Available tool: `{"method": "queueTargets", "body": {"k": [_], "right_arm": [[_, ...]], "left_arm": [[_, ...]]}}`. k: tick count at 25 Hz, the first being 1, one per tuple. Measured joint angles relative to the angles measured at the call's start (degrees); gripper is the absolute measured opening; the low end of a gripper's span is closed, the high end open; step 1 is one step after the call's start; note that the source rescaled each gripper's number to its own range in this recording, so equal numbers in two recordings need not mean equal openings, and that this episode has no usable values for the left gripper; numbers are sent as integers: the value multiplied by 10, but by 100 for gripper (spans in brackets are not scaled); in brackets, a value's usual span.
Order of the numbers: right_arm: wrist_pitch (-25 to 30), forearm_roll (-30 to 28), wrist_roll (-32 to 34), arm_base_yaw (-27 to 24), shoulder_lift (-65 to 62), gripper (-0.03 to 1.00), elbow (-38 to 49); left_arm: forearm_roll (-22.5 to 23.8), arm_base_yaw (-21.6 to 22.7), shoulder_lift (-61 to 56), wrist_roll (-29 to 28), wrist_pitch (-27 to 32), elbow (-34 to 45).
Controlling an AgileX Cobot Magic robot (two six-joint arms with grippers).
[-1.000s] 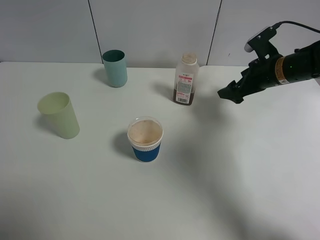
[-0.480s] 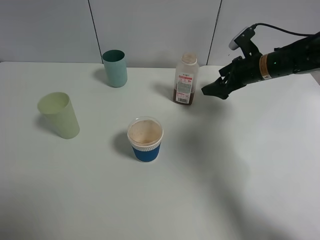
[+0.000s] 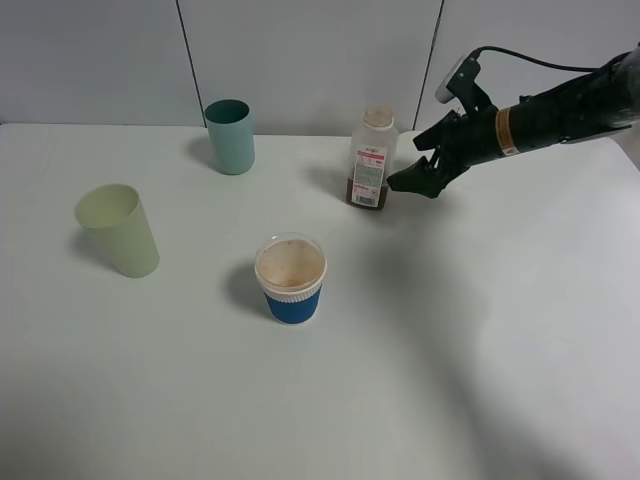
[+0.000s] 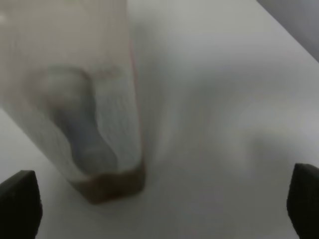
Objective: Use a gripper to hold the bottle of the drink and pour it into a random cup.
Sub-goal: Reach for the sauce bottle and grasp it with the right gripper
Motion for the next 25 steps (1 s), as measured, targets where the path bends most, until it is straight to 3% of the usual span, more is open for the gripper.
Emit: {"method": "queueTargets", "body": {"k": [25], "right_arm": [[-35,0,-15,66,83,100,-71]], "left_arm": [[0,0,0,0,0,0]]}}
